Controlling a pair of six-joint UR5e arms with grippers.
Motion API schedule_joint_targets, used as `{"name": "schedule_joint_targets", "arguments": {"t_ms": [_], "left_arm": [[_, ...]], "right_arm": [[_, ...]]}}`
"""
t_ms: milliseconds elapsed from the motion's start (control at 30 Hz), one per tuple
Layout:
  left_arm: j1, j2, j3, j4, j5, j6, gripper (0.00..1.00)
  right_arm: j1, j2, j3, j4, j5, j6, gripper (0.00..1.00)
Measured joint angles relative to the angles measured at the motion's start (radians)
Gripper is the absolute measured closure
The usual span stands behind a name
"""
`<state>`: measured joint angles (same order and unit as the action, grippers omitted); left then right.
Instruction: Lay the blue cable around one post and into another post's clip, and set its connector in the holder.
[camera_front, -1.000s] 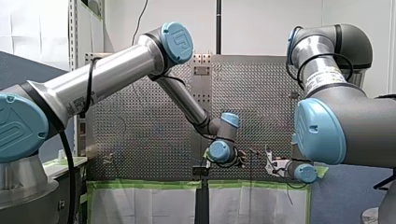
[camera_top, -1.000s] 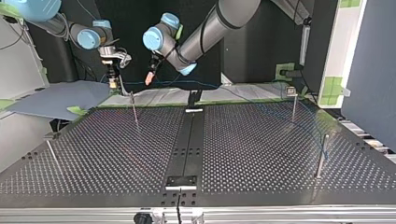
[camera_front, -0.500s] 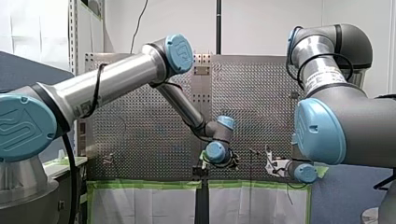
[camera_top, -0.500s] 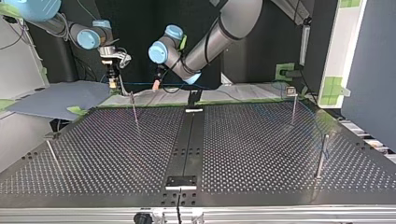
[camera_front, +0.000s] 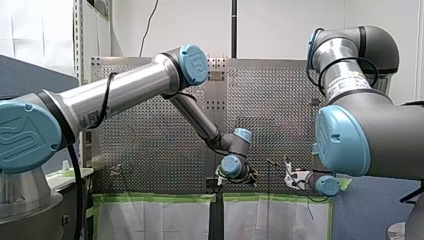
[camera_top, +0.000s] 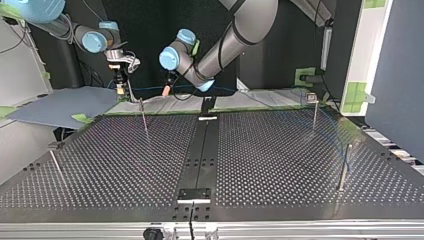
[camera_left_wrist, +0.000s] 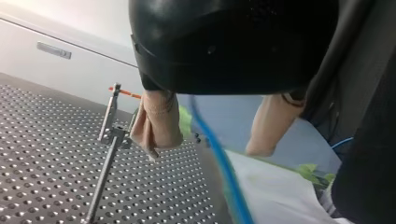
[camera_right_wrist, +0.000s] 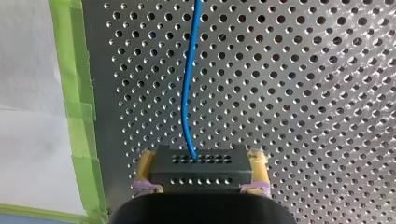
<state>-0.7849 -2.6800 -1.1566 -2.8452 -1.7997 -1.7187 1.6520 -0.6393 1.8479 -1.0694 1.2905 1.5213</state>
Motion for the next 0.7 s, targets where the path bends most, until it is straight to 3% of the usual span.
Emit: {"name": "schedule_joint_targets", "arguments": {"t_ms": [300,700], "left_arm": [[0.000,-0.001,0.004,0.049,-0.055,-0.008,0.00],[-0.018,0.000,0.004,0.166,-0.131,-0.017,0.06]], "right_arm": [[-0.014,0.000,0.000,0.004,0.001,0.003,1.00],[-0.046,0.000,0.000,0.003,0.001,0.010,1.00]]}}
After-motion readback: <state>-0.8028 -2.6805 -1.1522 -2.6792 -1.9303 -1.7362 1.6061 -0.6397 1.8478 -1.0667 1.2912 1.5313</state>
